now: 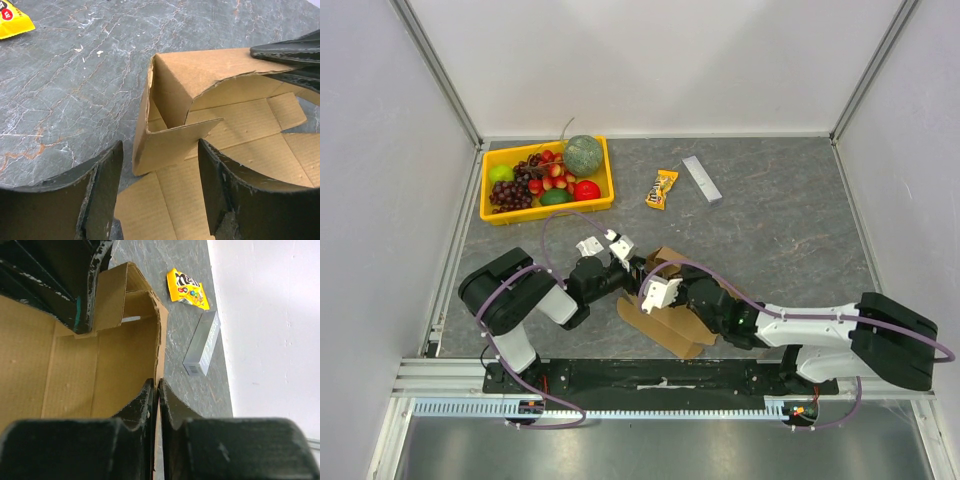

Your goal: Fold the paper box

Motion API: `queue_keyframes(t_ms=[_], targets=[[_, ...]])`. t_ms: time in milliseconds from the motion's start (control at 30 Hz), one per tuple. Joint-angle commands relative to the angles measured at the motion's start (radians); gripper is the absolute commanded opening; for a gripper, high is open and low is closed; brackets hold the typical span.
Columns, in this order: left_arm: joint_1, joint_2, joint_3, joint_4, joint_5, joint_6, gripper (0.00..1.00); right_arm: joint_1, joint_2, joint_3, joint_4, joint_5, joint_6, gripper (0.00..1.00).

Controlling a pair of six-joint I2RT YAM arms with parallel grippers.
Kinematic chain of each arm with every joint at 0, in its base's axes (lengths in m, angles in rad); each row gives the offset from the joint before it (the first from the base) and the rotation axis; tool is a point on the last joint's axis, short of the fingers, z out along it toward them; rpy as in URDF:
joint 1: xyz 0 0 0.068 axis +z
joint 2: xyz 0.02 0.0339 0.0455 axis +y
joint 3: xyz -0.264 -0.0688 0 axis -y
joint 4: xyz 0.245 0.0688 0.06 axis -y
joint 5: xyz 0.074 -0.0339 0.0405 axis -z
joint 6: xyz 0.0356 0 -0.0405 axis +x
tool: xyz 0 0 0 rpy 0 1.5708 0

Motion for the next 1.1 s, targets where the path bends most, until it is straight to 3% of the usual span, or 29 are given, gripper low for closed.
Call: queue_keyframes(t_ms=[0,367,733,1067], targets=[[-0.003,0.010,0.009,0.070,-0.054,0.015,0.66,0.009,-0.067,-0.035,0.039,-0.090,0.053,0.14],[-0.002,0.044,0.029,0.080,-0.045,0.011,0.64,0.009,-0.021,-0.029,0.050,-0.153,0.076,0.24],[-0.006,0.072,0.040,0.110,-0.048,-0.009,0.52,0.009,-0.031,-0.042,0.060,-0.184,0.115,0.35],[-0.088,0.096,0.063,0.149,-0.182,0.009,0.42,0.009,-0.034,-0.039,0.074,-0.210,0.154,0.40]])
